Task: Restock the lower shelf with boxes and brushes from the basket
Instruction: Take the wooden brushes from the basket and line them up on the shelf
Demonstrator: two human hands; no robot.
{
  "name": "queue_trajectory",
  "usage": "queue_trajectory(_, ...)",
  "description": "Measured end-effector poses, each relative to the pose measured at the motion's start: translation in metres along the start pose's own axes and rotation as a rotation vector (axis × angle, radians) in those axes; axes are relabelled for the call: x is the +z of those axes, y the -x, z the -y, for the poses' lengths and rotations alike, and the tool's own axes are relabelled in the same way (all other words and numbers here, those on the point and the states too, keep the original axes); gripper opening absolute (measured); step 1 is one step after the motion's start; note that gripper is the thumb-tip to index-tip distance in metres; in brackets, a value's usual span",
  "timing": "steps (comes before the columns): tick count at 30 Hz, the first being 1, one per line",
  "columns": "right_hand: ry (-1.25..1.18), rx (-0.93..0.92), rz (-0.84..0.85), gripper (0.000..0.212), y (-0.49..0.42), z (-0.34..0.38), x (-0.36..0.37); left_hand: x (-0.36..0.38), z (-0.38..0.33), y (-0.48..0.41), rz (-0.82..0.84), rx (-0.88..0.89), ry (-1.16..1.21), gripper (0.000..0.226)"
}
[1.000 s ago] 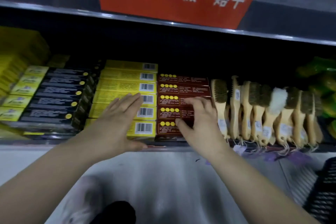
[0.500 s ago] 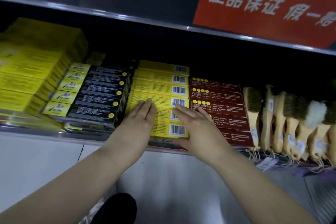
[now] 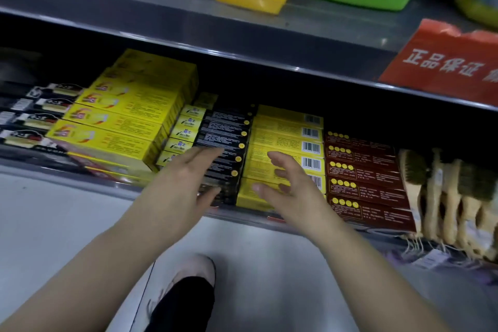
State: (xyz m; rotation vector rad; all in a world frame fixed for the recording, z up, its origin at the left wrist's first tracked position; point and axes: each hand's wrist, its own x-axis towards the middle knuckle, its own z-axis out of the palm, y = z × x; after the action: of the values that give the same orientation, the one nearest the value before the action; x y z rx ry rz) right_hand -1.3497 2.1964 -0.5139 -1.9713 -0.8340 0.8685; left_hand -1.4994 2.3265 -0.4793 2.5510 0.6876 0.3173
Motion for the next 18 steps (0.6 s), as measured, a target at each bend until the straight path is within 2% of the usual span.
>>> queue_trajectory(2,-0.098,0.029,0.034,0.086,-0.006,0.011,0.020,-0.006,0.008,0.015,-0.007,-0.051,0.050,0.060)
queue_trajectory(5,-0.029,0.001,0.033,0.101,-0.016,0.019,0.039,-0.005,0.023,0.044,-0.053,-0.181,0.180,0.047)
queue_trajectory(10,0.064,0.003,-0.022,0.099,-0.026,0.024,0.041,0.008,0.051,0.064,-0.078,-0.531,0.499,0.026)
queue_trajectory(18,0.050,0.022,-0.049,0.097,-0.028,0.025,0.041,0.017,0.043,0.044,-0.036,-0.795,0.915,0.034)
